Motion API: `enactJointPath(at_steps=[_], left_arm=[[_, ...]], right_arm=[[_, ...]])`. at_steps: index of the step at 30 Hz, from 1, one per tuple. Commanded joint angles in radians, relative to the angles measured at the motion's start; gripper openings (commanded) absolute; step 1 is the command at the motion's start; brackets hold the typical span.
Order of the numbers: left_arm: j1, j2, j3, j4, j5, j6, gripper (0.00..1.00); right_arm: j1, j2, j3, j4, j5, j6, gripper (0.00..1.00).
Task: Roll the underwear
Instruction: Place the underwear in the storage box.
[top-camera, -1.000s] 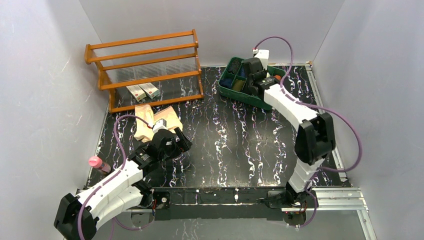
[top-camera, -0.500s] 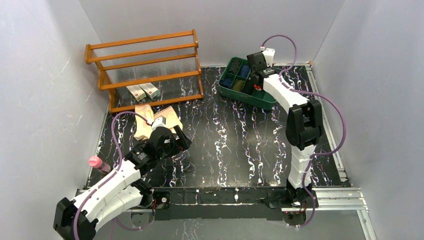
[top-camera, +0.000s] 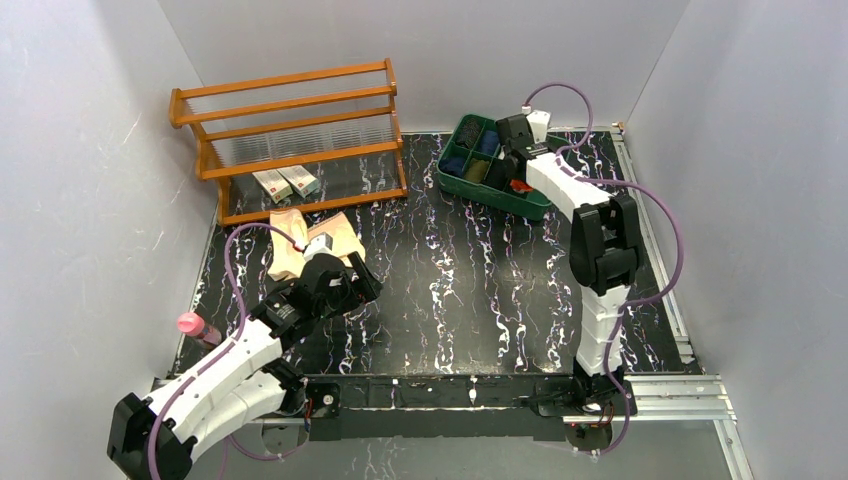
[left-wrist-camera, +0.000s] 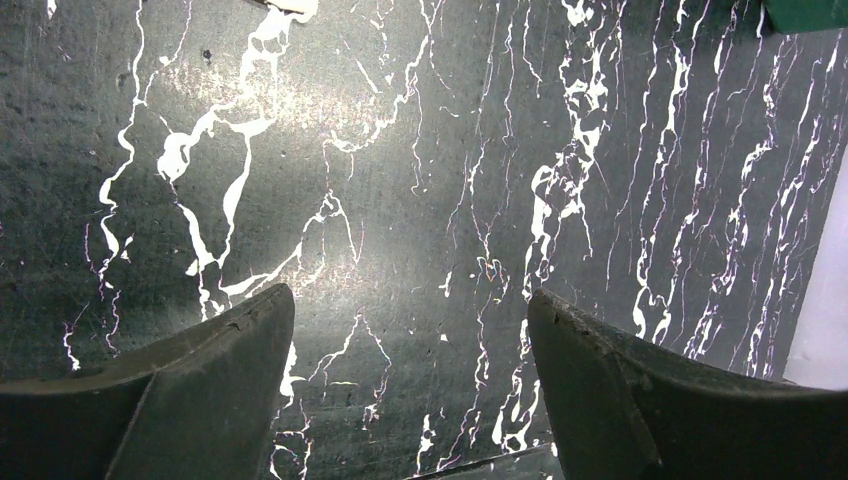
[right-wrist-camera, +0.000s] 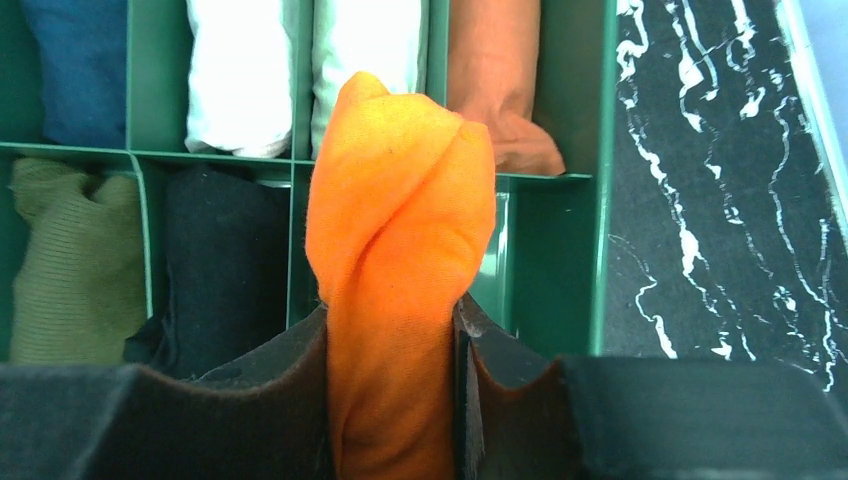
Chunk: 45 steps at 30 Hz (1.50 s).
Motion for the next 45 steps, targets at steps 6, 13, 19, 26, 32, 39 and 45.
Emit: enactJointPath(at_steps=[6, 13, 19, 26, 32, 39, 45], left_arm=[[0.007, -0.038, 0.03, -0.043, -0.022, 0.004, 0.84], [0.006, -0.035, 0.021, -0.037, -0.019, -0.002, 0.84], [0.006, -0.028, 0.01, -0.014, -0.009, -0.009, 0.84], [0.006, -0.025, 0.002, 0.001, 0.004, -0.017, 0.84], [0.007, -0.033, -0.012, 0.008, 0.015, -0.023, 0.84], [0.006, -0.048, -0.019, -0.005, 0.018, -0.023, 0.84], [0.006, -0.04, -0.019, -0.002, 0.018, -0.024, 0.84]], right_arm=[[-0.004, 0.089, 0.008, 0.013, -0.03, 0.034, 0.01], [-0.002, 0.147, 0.057, -0.03, -0.07, 0.014, 0.01], [0.04, 0.15, 0.107, -0.064, 0.042, -0.028, 0.01], [0.066, 0.113, 0.145, -0.051, 0.099, -0.06, 0.01], [0.065, 0.167, 0.156, -0.087, 0.091, -0.042, 0.01], [0.048, 0.171, 0.089, -0.066, 0.033, 0.011, 0.01], [0.02, 0.178, 0.067, -0.053, -0.045, 0.009, 0.01]])
